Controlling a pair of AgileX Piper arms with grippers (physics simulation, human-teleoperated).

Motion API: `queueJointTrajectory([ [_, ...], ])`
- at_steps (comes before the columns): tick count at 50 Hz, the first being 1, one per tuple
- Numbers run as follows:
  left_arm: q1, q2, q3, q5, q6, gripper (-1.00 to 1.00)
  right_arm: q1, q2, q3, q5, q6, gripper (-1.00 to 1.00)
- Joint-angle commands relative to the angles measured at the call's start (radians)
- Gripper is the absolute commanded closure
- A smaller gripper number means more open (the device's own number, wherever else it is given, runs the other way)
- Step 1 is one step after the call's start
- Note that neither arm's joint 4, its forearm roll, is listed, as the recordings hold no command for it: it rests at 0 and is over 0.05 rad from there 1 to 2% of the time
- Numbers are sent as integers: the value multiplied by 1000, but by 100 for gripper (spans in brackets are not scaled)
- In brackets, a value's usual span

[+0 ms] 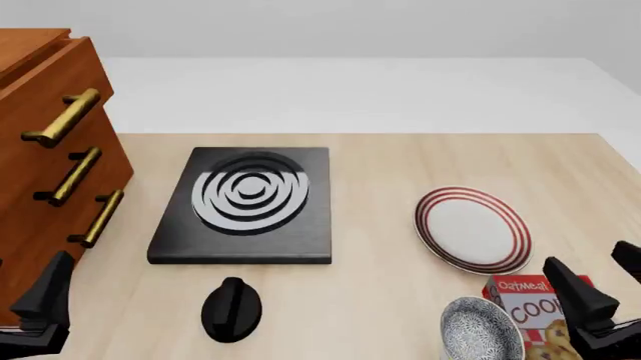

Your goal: Pick the akita bowl on the ramekin and place it on the plate.

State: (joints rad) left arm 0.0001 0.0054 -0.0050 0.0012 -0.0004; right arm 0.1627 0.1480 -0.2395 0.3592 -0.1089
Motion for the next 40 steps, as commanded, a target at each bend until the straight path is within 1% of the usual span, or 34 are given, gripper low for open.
queueJointTrajectory([
  [1, 0, 1, 0, -2, 0, -100, 116, 78, -130, 154, -78, -100],
  [5, 0, 3, 0, -3, 0, -100, 155, 107, -180, 201, -107, -100],
  [7, 0, 3, 0, -3, 0, -100, 172, 142, -197, 223, -133, -100],
  [8, 0, 3, 0, -3, 0, -100, 191, 157, -221, 247, -131, -100],
  [10, 0, 3, 0, -3, 0, -100, 205, 176, -235, 262, -128, -100],
  [11, 0, 3, 0, -3, 0, -100, 231, 209, -240, 278, -131, -100],
  [12, 0, 3, 0, -3, 0, -100, 231, 209, -241, 278, -131, -100],
  [14, 0, 3, 0, -3, 0, -100, 254, 223, -240, 291, -149, -100],
  [15, 0, 3, 0, -3, 0, -100, 286, 250, -245, 306, -126, -100],
  [17, 0, 3, 0, -3, 0, -100, 289, 267, -247, 323, -147, -100],
  [18, 0, 3, 0, -3, 0, -100, 295, 273, -240, 331, -183, -100],
  [19, 0, 3, 0, -3, 0, -100, 313, 286, -237, 340, -195, -100],
  [21, 0, 3, 0, -3, 0, -100, 337, 304, -252, 351, -180, -100],
  [22, 0, 3, 0, -3, 0, -100, 360, 323, -265, 357, -161, -100],
  [23, 0, 3, 0, -3, 0, -100, 367, 332, -270, 360, -162, -100],
  [24, 0, 3, 0, -3, 0, -100, 370, 345, -267, 363, -183, -100],
  [25, 0, 2, 0, -3, 0, -100, 377, 354, -267, 364, -189, -100],
  [26, 0, 3, 0, -3, 0, -100, 377, 359, -273, 366, -182, -100],
  [28, 0, 3, 0, -3, 0, -100, 391, 375, -248, 357, -222, -100],
  [31, 0, 3, 0, -3, 0, -100, 409, 399, -232, 343, -229, -100],
  [34, 0, 3, 0, -3, 0, -100, 411, 416, -233, 346, -238, -100],
  [36, 0, 3, 0, -3, 0, -100, 413, 431, -234, 357, -237, -100],
  [37, 0, 3, 0, -3, 0, -100, 416, 435, -243, 375, -247, -100],
  [40, 0, 3, 0, -3, 0, -100, 427, 450, -247, 402, -244, -100],
])
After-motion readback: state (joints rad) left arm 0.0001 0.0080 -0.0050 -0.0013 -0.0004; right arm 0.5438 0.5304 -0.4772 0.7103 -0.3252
